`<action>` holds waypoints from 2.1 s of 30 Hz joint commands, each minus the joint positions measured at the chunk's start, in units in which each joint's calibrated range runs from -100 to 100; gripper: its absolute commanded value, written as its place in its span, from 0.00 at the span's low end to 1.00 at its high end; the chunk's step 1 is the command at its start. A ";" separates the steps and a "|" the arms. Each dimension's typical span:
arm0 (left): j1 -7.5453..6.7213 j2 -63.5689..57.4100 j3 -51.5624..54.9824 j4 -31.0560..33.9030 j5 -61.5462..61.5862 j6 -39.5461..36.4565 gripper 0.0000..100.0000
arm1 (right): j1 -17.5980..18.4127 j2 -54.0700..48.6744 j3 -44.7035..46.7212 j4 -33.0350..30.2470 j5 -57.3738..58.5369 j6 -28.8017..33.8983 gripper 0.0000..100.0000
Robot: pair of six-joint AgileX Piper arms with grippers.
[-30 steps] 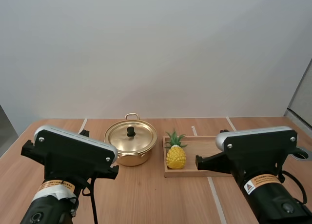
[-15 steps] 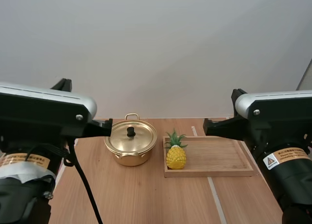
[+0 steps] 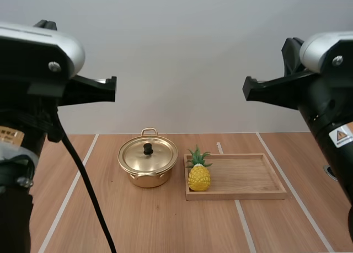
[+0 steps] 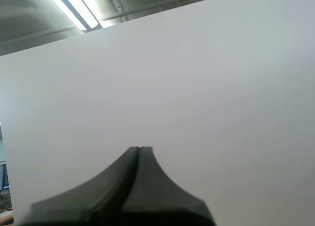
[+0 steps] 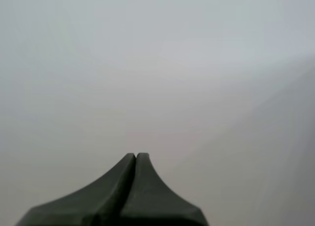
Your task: Open the pot, put the pineapple inside, and close it
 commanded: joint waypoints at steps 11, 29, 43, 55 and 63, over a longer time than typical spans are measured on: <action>-0.09 13.98 -12.64 -0.87 -1.90 -3.42 0.00 | -0.21 11.77 -10.69 0.48 -7.25 -0.39 0.00; -0.09 27.99 -23.74 -0.87 2.64 -3.90 0.00 | -0.21 21.11 -13.83 0.48 -8.42 -0.39 0.00; -0.09 36.13 -34.16 -2.14 22.28 -3.11 0.00 | -0.21 22.49 -15.17 0.37 -5.38 -0.39 0.00; -0.09 45.02 -44.03 -17.02 55.53 11.07 0.00 | -0.21 22.61 -15.17 -0.02 -1.18 -0.39 0.00; -0.09 50.85 -44.64 -17.02 68.63 11.07 0.00 | -0.21 22.61 -15.17 -0.03 4.52 -0.39 0.00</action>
